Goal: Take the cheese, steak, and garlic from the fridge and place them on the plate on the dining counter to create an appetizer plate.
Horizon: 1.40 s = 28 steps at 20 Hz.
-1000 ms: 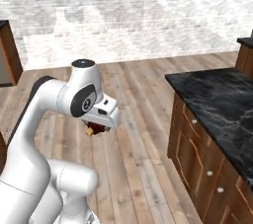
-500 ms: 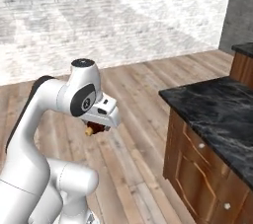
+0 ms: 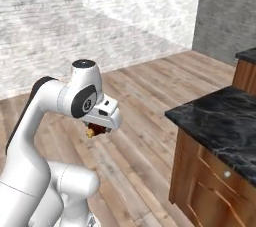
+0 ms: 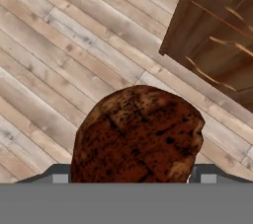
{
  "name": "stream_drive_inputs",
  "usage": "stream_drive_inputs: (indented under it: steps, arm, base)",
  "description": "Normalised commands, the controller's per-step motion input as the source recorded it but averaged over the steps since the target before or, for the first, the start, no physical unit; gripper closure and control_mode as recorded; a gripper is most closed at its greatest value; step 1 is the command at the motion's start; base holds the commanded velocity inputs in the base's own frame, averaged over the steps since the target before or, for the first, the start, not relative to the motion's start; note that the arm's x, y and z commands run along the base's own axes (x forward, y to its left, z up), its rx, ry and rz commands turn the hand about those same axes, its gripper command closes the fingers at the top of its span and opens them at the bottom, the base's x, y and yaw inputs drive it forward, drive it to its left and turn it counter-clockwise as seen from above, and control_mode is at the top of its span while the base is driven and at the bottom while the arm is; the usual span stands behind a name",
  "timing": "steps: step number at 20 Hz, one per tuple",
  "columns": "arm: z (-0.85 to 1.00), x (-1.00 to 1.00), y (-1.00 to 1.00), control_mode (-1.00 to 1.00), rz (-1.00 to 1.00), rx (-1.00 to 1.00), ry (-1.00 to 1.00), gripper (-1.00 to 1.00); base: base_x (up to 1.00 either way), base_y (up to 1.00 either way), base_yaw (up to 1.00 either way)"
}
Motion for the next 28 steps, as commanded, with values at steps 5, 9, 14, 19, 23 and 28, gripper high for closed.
stream_drive_inputs:
  steps: [5, 9, 14, 19, 23, 28]
  arm:
    - [0.00, 0.00, 0.00, 1.00, 0.00, 0.00, 0.00, 1.00]
    - [0.00, 0.00, 0.00, 1.00, 0.00, 0.00, 0.00, 1.00]
    - [0.00, 0.00, 0.00, 1.00, 0.00, 0.00, 0.00, 1.00]
    - [0.00, 0.00, 0.00, 1.00, 0.00, 0.00, 0.00, 1.00]
    - [0.00, 0.00, 0.00, 1.00, 0.00, 0.00, 0.00, 1.00]
    - [0.00, 0.00, 0.00, 1.00, 0.00, 0.00, 0.00, 1.00]
  base:
    - [1.00, 0.69, -0.36]
    - [1.00, 0.63, -0.38]
    - [1.00, 0.60, -0.38]
    - [1.00, 0.52, -0.38]
    - [1.00, 0.46, -0.38]
    - [1.00, 0.40, -0.37]
